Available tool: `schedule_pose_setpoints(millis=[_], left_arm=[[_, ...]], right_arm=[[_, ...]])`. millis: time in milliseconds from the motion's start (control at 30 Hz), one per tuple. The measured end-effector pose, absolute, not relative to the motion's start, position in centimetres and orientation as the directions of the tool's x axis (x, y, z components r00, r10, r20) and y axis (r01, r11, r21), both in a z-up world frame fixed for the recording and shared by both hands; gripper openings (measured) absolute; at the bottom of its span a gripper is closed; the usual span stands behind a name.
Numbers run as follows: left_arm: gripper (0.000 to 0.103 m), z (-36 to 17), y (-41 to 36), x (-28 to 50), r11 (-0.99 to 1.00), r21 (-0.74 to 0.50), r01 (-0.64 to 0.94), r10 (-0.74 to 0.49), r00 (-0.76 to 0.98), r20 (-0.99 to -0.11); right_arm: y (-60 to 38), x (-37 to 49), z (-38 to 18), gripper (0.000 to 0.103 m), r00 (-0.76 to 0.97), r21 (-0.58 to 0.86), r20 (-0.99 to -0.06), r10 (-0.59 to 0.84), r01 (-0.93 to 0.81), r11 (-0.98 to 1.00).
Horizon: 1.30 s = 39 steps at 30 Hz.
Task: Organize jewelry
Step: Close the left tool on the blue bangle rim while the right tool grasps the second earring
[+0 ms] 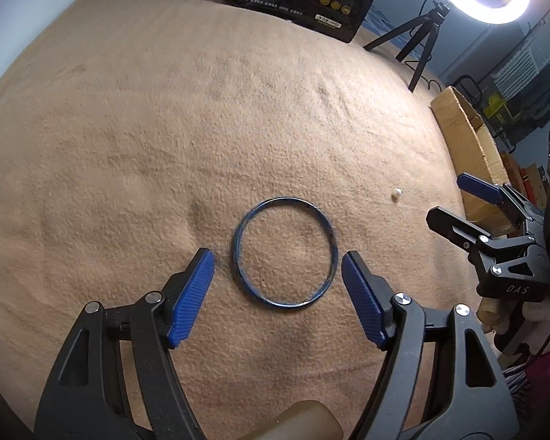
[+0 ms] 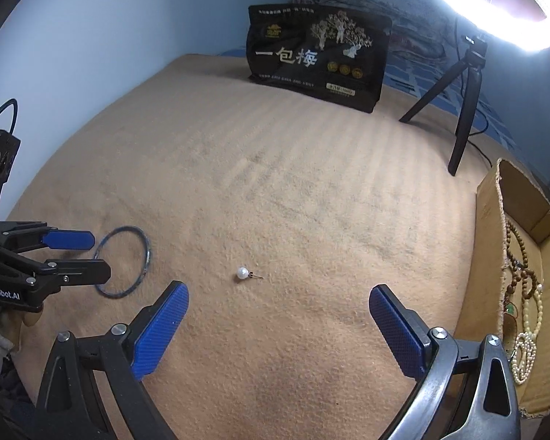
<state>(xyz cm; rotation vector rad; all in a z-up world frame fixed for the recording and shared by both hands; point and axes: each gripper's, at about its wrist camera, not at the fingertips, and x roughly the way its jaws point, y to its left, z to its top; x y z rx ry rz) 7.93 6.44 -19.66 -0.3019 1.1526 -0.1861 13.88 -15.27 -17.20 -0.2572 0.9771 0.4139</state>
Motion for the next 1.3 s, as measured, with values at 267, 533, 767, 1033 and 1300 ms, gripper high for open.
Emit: schedule_pose_setpoints(millis=[267,533,767,1033,1300], left_arm=[[0.085,-19.9,5.4,8.1,0.956,-0.292,-0.003,-0.265,0.41,-0.872],[0.087,-20.2,3.9,8.2,0.98,-0.197,0.013,-0.184,0.423,-0.887],[0.088,-20.6,2.5,8.5,0.996,-0.087,0.029,-0.091,0.423,-0.901],[0.088,-20.9,2.2,8.7,0.998,-0.051,0.024,-0.057,0.43,-0.901],[0.088,-20.9,2.1,8.8,0.999,-0.039,0.034,-0.05,0.434,-0.9]], right_arm=[[-15.3,14.2,-17.6,0.1,0.485,-0.034,-0.847,0.216,-0.456,0.889],[-14.5,14.2,-18.0,0.099,0.474,-0.043,-0.855,0.212,-0.472,0.881],[-13.7,14.8,-18.9,0.092,0.448,-0.041,-0.871,0.202,-0.475,0.879],[-12.4,15.0,-20.1,0.071,0.415,-0.04,-0.888,0.199,-0.5,0.865],[-12.1,15.4,-20.2,0.042,0.41,-0.018,-0.886,0.218,-0.499,0.866]])
